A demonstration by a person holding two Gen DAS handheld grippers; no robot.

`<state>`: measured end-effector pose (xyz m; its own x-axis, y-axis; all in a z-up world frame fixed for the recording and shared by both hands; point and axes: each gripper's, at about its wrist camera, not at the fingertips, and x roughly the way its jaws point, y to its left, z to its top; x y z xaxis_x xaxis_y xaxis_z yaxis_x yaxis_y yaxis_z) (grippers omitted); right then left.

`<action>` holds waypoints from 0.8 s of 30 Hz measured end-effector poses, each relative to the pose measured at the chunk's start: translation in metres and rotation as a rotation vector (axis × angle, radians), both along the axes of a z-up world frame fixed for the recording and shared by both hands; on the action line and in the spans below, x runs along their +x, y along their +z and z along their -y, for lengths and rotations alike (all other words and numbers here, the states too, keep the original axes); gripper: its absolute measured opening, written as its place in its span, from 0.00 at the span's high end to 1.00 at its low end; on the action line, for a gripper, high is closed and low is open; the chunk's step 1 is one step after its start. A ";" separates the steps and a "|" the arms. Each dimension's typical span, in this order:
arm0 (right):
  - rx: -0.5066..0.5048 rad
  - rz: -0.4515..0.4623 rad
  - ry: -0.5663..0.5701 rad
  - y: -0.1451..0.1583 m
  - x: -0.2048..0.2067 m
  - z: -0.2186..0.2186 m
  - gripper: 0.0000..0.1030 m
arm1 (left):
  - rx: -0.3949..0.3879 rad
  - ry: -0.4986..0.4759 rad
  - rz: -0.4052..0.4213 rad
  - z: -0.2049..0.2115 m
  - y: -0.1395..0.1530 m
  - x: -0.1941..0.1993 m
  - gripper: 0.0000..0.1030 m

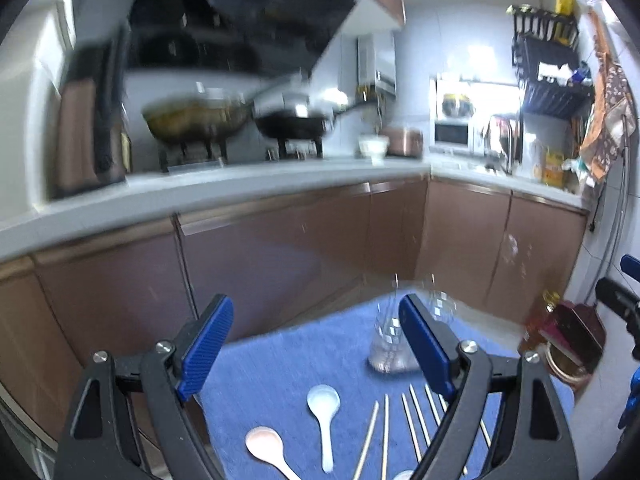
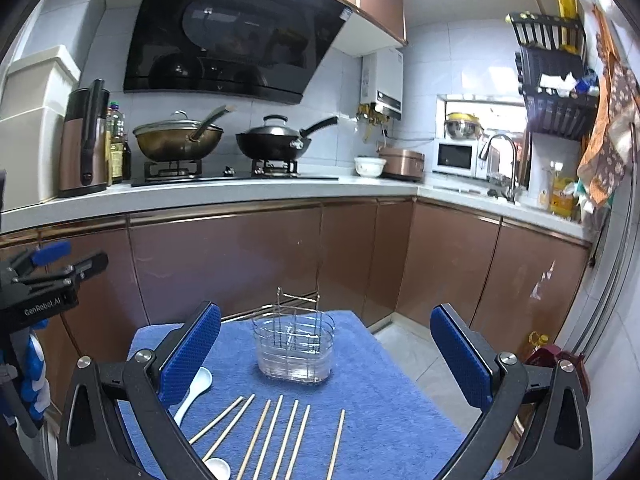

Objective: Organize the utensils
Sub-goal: 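Lower the right tool onto a wooden chopstick and close it while the left tool grasps another chopstick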

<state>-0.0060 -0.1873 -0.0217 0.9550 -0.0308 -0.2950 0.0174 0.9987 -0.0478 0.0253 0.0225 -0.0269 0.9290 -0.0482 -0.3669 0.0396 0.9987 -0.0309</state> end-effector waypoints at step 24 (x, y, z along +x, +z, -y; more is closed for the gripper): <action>0.366 -0.808 0.097 -0.231 0.168 0.094 0.63 | -0.175 -0.325 -0.885 0.051 -0.217 0.165 0.67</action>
<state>0.1615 -0.2817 -0.2532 0.4444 0.2678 -0.8548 0.0314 0.9490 0.3137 0.1907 -0.0286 -0.2440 0.2500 -0.3758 -0.8923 0.2046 0.9213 -0.3307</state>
